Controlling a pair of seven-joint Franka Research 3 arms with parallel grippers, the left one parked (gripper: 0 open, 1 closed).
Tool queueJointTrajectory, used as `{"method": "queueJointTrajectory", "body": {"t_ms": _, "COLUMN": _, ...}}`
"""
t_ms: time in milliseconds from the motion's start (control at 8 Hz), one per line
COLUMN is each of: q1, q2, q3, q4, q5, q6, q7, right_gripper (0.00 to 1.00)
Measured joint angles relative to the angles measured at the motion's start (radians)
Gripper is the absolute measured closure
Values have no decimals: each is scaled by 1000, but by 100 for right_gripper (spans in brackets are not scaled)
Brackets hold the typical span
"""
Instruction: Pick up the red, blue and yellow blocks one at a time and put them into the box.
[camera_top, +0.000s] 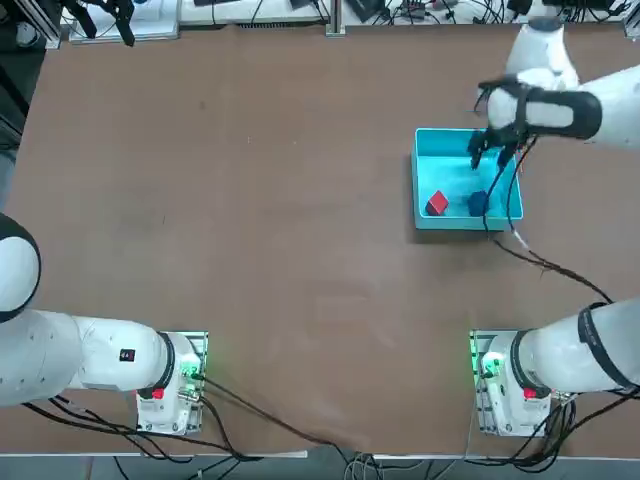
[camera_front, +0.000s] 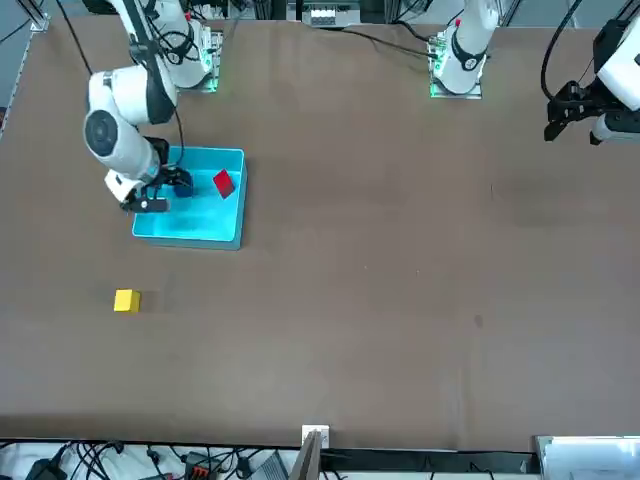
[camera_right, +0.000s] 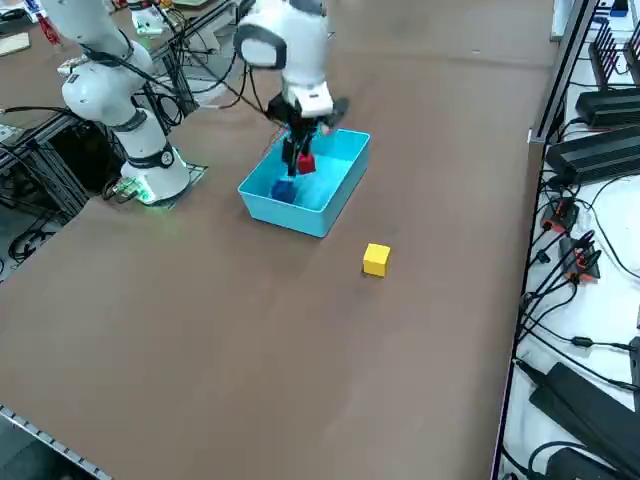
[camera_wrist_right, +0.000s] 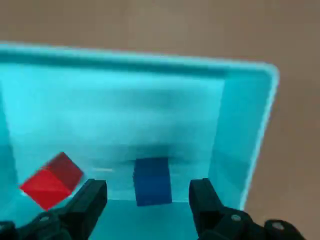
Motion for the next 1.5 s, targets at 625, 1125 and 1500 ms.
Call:
{"method": "queueJointTrajectory", "body": {"t_ms": 625, "q1": -120, "q2": 324, "q3": -13, "q4": 529, "q5": 0, "q6": -72, "q7": -34, "right_gripper": 0}}
{"method": "queueJointTrajectory", "body": {"t_ms": 1125, "q1": -182, "q2": 553, "q3": -12, "q4": 707, "q5": 0, "q6": -31, "q7": -100, "right_gripper": 0}}
{"method": "queueJointTrajectory", "body": {"t_ms": 1500, "q1": -204, "q2": 614, "q3": -13, "q4": 719, "q5": 0, "q6": 55, "q7": -243, "right_gripper": 0}}
